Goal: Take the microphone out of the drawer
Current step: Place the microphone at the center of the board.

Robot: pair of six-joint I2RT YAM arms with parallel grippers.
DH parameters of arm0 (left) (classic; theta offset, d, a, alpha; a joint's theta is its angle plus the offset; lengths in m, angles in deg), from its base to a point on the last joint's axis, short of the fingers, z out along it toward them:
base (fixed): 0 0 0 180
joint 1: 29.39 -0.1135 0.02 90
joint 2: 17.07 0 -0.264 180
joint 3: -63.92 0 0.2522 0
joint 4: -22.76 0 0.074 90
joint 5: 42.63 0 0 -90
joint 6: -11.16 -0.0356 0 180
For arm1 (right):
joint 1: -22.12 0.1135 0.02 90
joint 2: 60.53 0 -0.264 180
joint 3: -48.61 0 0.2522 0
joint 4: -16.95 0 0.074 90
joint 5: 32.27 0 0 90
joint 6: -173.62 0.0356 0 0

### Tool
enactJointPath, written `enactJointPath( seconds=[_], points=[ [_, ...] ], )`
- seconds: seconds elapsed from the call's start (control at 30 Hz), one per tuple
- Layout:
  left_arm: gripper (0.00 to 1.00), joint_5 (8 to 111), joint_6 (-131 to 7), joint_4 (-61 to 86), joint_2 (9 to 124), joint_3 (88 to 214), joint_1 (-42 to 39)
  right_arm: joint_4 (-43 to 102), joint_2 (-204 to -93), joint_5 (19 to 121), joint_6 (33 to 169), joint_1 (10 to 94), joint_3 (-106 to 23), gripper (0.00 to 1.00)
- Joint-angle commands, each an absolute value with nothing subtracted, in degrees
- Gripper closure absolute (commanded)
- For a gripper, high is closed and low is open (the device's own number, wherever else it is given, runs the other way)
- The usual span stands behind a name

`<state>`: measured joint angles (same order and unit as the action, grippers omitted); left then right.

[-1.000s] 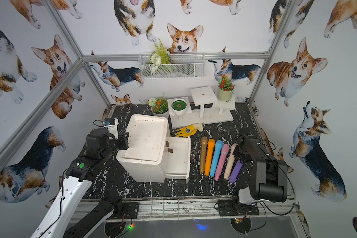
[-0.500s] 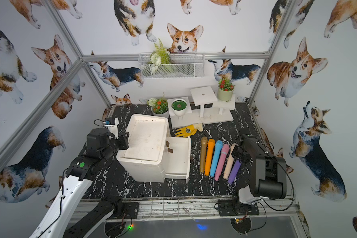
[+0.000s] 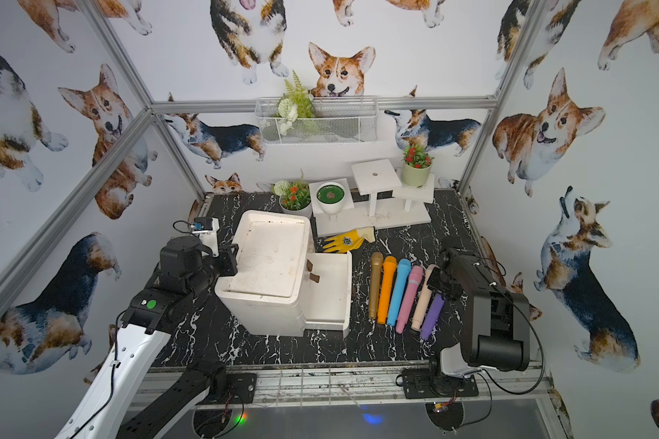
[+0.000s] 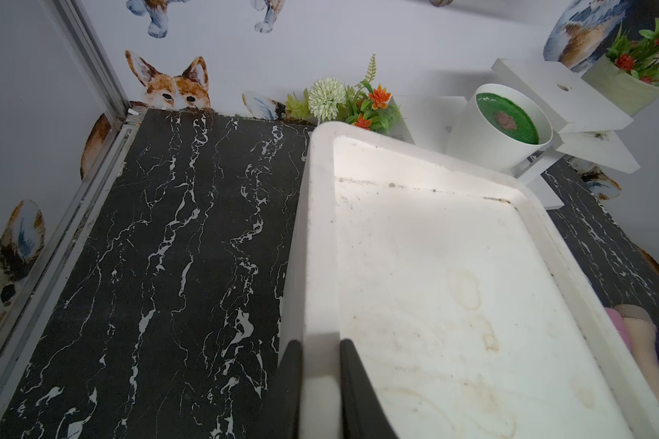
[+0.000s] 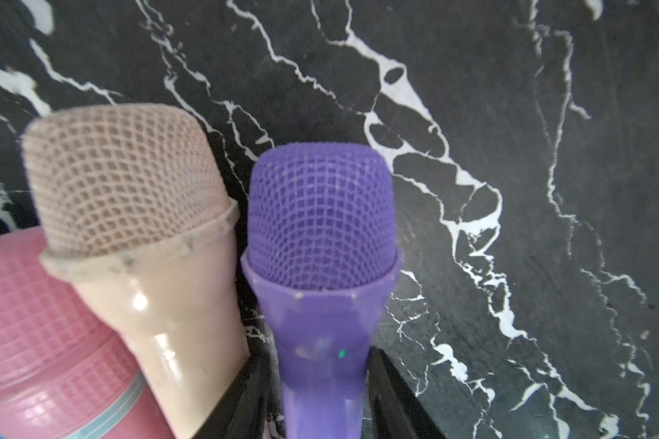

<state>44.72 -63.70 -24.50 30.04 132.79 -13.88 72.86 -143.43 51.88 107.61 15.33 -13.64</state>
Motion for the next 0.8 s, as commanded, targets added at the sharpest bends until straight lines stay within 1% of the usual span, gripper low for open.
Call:
enactJointPath(
  seconds=[0.0, 0.27, 0.5, 0.63, 0.77],
  points=[
    [0.94, 47.6, -62.9, -34.7, 30.6, 132.1, -13.8, 74.1, -141.1, 52.8, 107.4, 15.3, -14.3, 0.52],
    [0.94, 47.7, -62.9, -34.6, 30.6, 132.0, -13.8, 77.3, -134.0, 54.1, 107.7, 15.3, -16.1, 0.51],
    [0.95, 47.9, -62.4, -34.6, 30.6, 131.8, -13.8, 75.2, -125.8, 66.1, 110.6, 15.5, -14.8, 0.51],
    [0.97, 46.9, -62.9, -34.9, 30.6, 131.9, -13.8, 70.6, -121.1, 72.8, 114.9, 17.2, -12.5, 0.58],
    [0.99, 46.7, -63.4, -35.2, 30.6, 132.0, -13.8, 66.5, -119.4, 73.4, 118.4, 24.2, -11.9, 0.71]
  ],
)
